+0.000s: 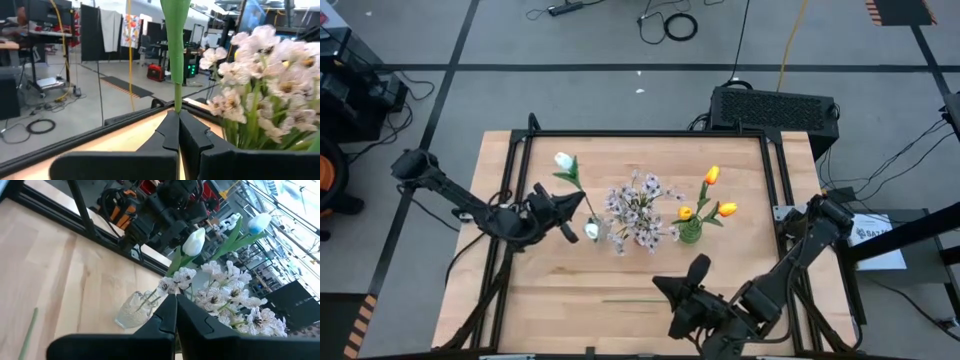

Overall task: Sort flowers into vase by color
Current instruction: Put the left white tulip into the transparent vase

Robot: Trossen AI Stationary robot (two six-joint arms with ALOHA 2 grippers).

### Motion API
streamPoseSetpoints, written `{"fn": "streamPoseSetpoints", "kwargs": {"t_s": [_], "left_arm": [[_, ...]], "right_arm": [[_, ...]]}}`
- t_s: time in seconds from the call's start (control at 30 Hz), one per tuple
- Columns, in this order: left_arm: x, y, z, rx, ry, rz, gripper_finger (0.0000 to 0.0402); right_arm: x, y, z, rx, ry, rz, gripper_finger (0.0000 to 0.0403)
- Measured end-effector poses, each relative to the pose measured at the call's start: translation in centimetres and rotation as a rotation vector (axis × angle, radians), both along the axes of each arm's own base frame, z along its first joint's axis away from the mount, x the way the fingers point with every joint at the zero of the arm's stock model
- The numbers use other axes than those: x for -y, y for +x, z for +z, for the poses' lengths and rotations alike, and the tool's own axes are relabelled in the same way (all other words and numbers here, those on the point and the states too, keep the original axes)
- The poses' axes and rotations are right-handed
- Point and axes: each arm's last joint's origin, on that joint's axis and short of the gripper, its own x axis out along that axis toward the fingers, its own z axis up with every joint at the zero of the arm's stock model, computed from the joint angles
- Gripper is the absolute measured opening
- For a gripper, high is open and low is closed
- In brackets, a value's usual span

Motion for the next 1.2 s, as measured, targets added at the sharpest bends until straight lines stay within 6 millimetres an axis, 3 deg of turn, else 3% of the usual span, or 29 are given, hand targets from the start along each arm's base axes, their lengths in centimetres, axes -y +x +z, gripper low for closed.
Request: {"fn": "streamPoseSetpoints", "kwargs": {"t_s": [0.33,0.83,1.2], "left_arm": [[-0.1,0.3,-1.7,-0.082,-0.037,-0.017,0.0016],[0.9,-0.9,-2.1,-0.133,-0.062,-0.14,0.0165],[1.2,-3.0,-1.7,-0.107,-0.18,-0.235,0.0173]], "right_arm": [[0.4,0.1,-0.2,-0.023,-0.019,-0.01,0.0],[0.4,0.1,-0.3,-0.018,-0.009,-0.013,0.0],[0.3,-0.2,-0.4,-0.027,-0.013,-0.01,0.0]]}}
